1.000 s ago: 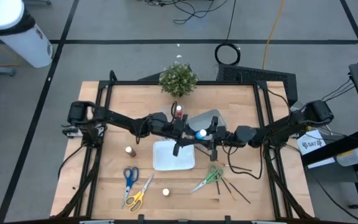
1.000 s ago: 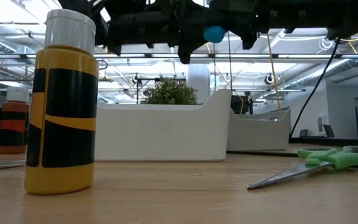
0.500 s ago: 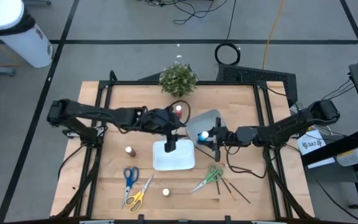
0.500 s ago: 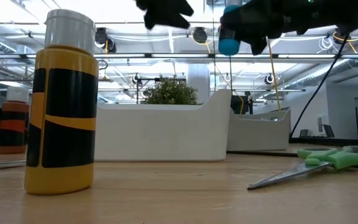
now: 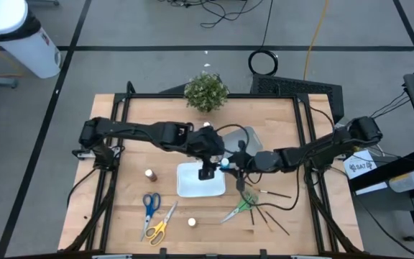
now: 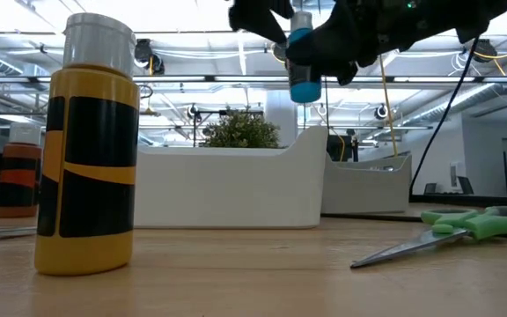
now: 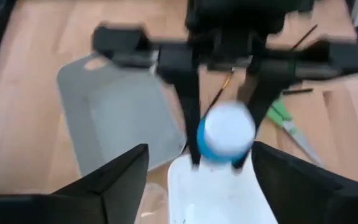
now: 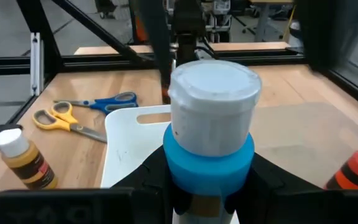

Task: Pick & Place Paint Supplies
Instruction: Put the blue paint bottle into the transparent bin

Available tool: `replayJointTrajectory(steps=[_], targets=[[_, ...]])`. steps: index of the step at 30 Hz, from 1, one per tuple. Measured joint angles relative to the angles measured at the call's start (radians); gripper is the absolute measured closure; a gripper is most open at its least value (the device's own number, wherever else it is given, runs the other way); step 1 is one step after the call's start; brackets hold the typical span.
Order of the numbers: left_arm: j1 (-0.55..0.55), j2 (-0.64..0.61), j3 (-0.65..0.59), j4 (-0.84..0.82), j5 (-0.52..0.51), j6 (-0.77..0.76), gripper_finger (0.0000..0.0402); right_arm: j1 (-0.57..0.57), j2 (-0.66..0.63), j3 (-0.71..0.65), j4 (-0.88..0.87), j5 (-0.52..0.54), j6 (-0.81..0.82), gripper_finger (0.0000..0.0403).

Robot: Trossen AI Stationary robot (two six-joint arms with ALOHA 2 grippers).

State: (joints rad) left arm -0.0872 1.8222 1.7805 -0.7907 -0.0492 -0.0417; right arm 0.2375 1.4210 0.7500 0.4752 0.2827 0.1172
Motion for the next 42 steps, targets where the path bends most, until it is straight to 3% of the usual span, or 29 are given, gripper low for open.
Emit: replayJointTrajectory(steps=[5, 10, 23, 33, 38, 42], targets=[[0.002, 0.04, 0.029, 0.003, 0.049, 0.019, 0.008, 0.0, 0.021, 0.018, -0.01, 0.0, -0.006, 0.0298], [0.004, 0.041, 0.03, -0.005, 0.052, 0.021, 0.0086, 0.0, 0.022, 0.019, -0.013, 0.0, -0.006, 0.0298], [0.001, 0.047, 0.03, 0.002, 0.079, 0.02, 0.0186, 0.0, 0.022, 0.019, -0.013, 0.0, -0.004, 0.0298], [0.008, 0.074, 0.03, 0.034, 0.073, 0.017, 0.0228, 0.0, 0.022, 0.02, -0.044, 0.0, 0.002, 0.0298], [0.018, 0.074, 0.03, 0.025, 0.098, 0.019, 0.0277, -0.001, 0.022, 0.02, -0.047, 0.0, 0.003, 0.0292], [0.027, 0.074, 0.03, 0.005, 0.105, 0.022, 0.0277, -0.001, 0.022, 0.02, -0.046, 0.001, 0.004, 0.0293]])
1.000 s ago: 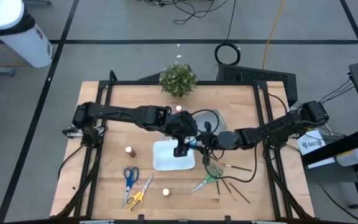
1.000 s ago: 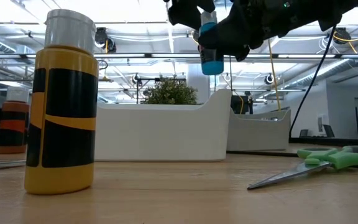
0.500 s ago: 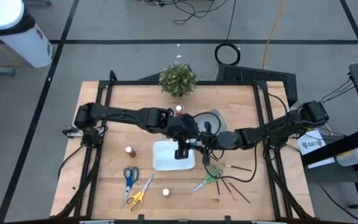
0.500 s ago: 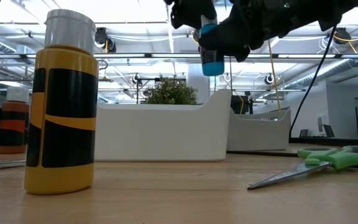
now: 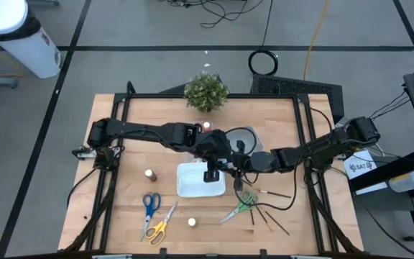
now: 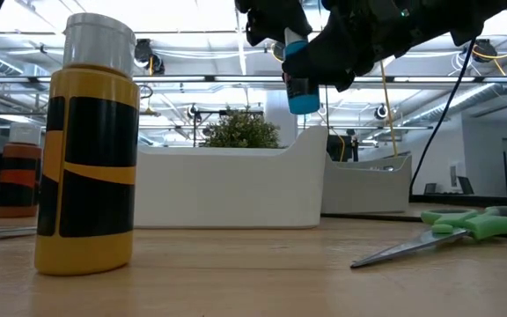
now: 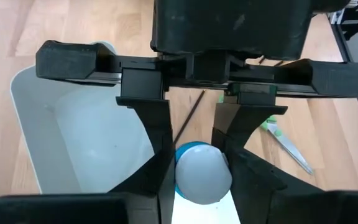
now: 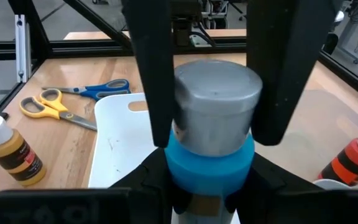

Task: Pick & Place Paint Supplies
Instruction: Put the blue paint bottle into the transparent bin

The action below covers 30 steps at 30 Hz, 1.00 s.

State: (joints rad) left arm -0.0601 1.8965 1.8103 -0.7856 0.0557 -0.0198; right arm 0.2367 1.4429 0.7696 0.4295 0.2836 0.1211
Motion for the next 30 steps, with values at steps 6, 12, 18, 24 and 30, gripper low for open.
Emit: replayJointTrajectory(steps=[6, 12, 18, 24, 30], targets=[[0.0, -0.027, 0.001, -0.077, -0.06, 0.004, 0.0277, -0.002, -0.042, 0.0, -0.044, 0.009, -0.013, 0.0253], [0.002, -0.112, 0.0, -0.169, -0.111, 0.01, 0.0277, 0.0, -0.182, 0.0, -0.196, 0.004, 0.031, 0.0192], [0.022, -0.193, 0.0, -0.28, -0.262, -0.016, 0.0277, 0.002, -0.297, -0.064, -0.221, -0.004, 0.08, 0.0163], [0.098, -0.232, 0.0, -0.424, -0.278, -0.042, 0.0277, 0.002, -0.341, -0.117, -0.186, 0.003, 0.077, 0.016], [0.225, -0.22, -0.001, -0.46, -0.236, -0.026, 0.0277, 0.001, -0.341, -0.128, -0.157, 0.004, 0.055, 0.0164]])
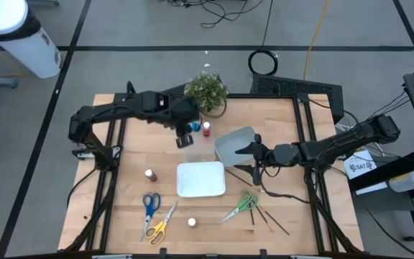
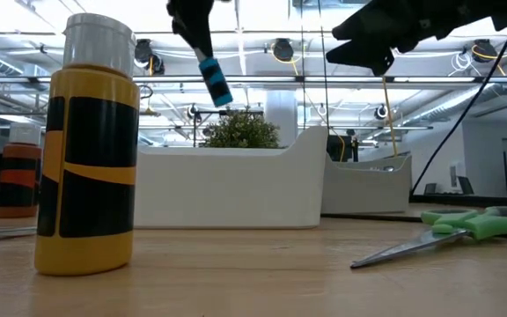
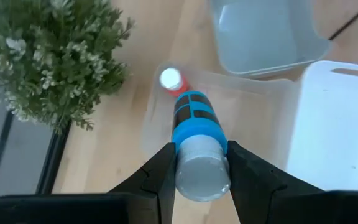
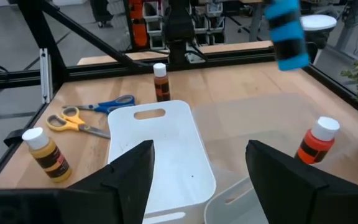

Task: Pick & Place Paint Supplies
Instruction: Put the blue paint bottle into the transparent bin

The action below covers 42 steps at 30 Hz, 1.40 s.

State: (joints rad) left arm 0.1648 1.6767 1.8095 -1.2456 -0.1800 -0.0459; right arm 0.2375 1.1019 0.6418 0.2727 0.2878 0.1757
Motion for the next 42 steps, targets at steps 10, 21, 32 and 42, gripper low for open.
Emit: replayJointTrajectory(steps=[10, 21, 32, 42], targets=[[0.15, 0.115, 0.0, -0.024, 0.164, 0.092, 0.0277, -0.001, 0.0, 0.0, -0.001, -0.001, -0.001, 0.0165], [0.168, 0.287, 0.0, -0.059, 0.157, 0.124, 0.0277, -0.001, 0.0, 0.0, -0.017, -0.002, -0.001, 0.0165], [0.176, 0.363, 0.0, -0.056, 0.14, 0.146, 0.0277, 0.0, 0.0, 0.0, -0.024, -0.003, -0.001, 0.0165], [0.182, 0.359, 0.0, -0.059, 0.075, 0.146, 0.0277, 0.0, 0.0, 0.0, -0.032, -0.003, -0.001, 0.0165]])
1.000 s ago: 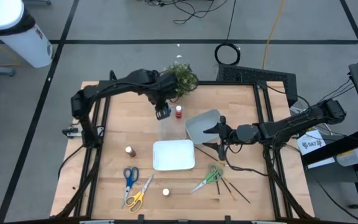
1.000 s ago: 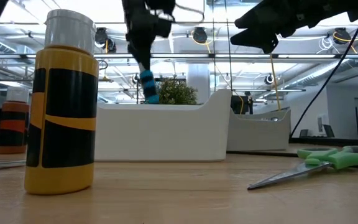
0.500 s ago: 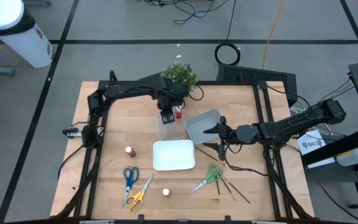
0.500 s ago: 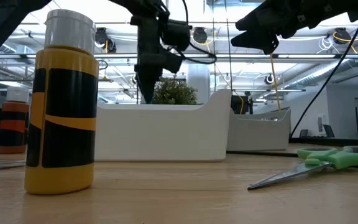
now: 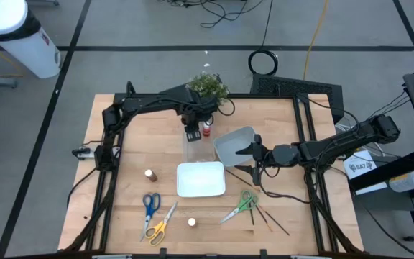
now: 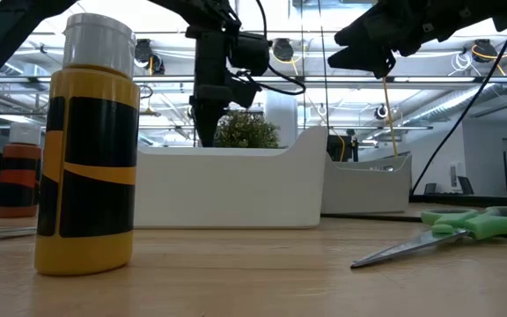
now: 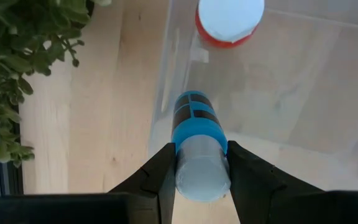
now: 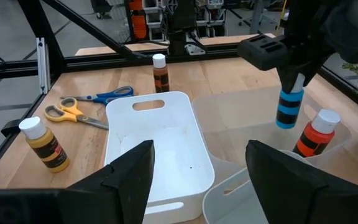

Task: Pick & Place Paint Supplies
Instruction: Put the blue paint bottle into the transparent bin

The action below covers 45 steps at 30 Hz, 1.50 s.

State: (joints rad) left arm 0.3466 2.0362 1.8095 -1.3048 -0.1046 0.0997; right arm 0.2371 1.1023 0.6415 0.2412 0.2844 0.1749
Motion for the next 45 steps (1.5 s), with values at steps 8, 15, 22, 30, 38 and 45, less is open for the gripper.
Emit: replayJointTrajectory(steps=[8, 15, 22, 30, 38, 45], targets=[[0.0, 0.001, -0.019, 0.024, 0.007, 0.001, 0.0277, 0.0, 0.0, 0.0, 0.0, 0.0, 0.0, 0.0165], [0.007, -0.002, -0.101, 0.042, 0.007, -0.005, 0.0277, 0.0, 0.0, 0.0, 0.0, 0.0, 0.0, 0.0165], [0.008, -0.002, -0.11, 0.077, 0.005, -0.001, 0.0277, 0.0, 0.0, 0.0, 0.001, 0.001, 0.004, 0.0165], [0.012, 0.003, -0.114, 0.08, -0.005, -0.006, 0.0219, 0.0, 0.0, 0.0, 0.001, 0.001, 0.004, 0.0165], [0.012, 0.008, -0.117, 0.078, -0.024, -0.026, 0.015, 0.0, 0.0, 0.0, 0.001, 0.001, 0.004, 0.0165], [0.012, -0.006, -0.117, 0.073, -0.028, -0.03, 0.0134, 0.0, 0.0, 0.0, 0.001, 0.001, 0.004, 0.0165]])
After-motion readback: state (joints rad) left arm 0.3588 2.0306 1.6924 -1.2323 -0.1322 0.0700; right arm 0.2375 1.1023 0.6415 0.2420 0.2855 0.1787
